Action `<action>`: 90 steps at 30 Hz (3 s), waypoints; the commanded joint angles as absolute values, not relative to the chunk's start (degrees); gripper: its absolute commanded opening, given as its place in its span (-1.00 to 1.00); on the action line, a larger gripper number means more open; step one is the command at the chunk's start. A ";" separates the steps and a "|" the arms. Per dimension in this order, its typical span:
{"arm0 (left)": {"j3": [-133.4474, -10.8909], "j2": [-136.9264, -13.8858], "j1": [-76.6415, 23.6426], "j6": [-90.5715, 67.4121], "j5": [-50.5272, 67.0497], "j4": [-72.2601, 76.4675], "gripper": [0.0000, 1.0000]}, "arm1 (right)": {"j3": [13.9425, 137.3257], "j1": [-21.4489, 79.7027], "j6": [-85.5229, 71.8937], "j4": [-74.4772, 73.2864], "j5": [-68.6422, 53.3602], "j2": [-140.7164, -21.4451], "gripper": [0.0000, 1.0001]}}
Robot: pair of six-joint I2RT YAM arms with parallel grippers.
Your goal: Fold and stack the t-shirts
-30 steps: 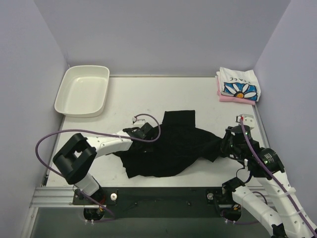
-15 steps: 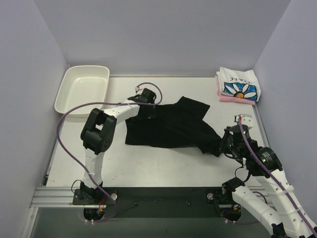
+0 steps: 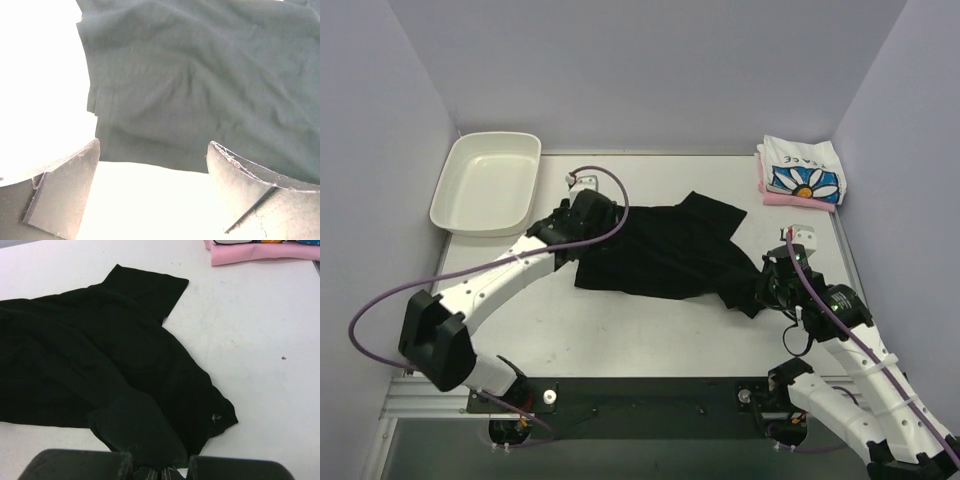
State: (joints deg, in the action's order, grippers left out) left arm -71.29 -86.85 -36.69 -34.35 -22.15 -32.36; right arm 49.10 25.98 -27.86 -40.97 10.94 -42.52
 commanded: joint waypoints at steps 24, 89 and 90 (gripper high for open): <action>-50.18 -91.84 -32.52 -42.19 -22.94 -23.21 0.54 | 46.76 28.04 -28.92 -39.20 11.87 -41.13 -1.00; -122.51 -63.01 -30.59 -21.10 -20.04 -44.40 -1.00 | 121.10 28.56 -14.06 -37.27 -1.85 -52.91 -1.00; -123.74 -63.54 -30.59 -20.48 -20.30 -43.95 -1.00 | 123.29 28.56 -13.98 -36.83 -1.41 -54.13 -1.00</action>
